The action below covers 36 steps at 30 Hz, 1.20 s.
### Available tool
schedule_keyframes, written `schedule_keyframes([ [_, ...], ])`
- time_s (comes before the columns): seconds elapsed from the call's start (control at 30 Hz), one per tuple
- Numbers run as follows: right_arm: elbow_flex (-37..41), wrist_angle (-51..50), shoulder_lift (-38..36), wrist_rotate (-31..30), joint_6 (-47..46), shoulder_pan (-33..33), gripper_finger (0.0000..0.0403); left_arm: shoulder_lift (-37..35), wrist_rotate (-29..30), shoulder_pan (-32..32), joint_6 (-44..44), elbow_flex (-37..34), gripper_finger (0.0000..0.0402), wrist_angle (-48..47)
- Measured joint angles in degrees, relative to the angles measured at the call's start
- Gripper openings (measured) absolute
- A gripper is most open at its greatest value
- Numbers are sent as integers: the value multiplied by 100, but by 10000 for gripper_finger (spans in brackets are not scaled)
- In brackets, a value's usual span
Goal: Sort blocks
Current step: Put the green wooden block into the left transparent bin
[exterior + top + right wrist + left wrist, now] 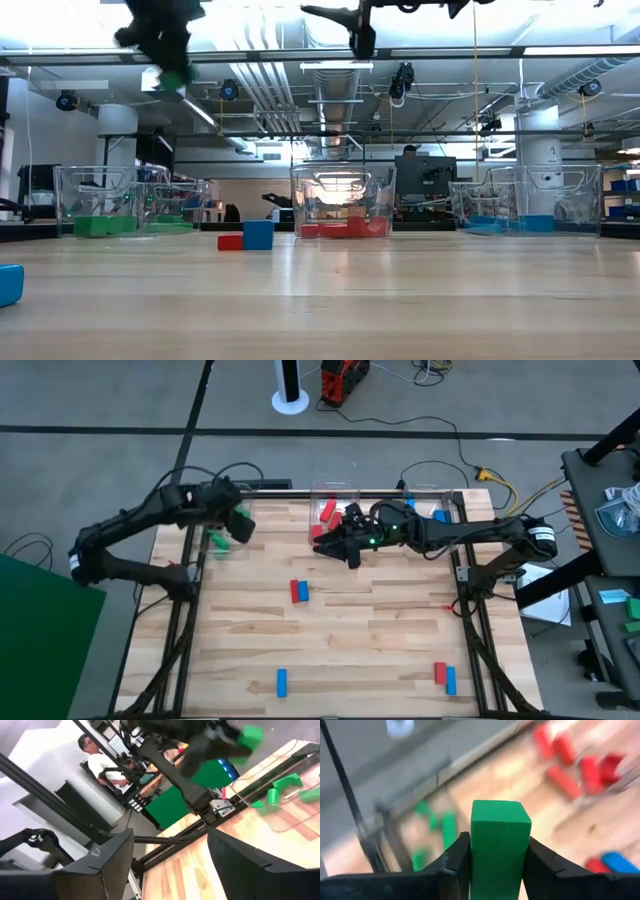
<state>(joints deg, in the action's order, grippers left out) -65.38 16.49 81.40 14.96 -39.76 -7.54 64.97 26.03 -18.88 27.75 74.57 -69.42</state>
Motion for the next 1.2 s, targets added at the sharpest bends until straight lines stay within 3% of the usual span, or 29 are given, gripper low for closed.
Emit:
schedule_keyframes([
  [0.17,0,-19,-50,2,36,3,235,-5,-2227,-1325,115,-646,107,-134],
  [0.23,0,-36,-50,0,38,3,233,14,-2723,-1747,37,-954,107,22],
  [0.53,0,-319,-45,1,113,55,233,37,-2784,-2900,127,-1801,107,102],
  [0.83,0,-351,-45,0,242,53,233,197,-2061,-3064,84,-1883,108,424],
  [1.2,0,-462,-45,0,305,53,233,872,-2049,-3203,28,-1760,149,800],
])
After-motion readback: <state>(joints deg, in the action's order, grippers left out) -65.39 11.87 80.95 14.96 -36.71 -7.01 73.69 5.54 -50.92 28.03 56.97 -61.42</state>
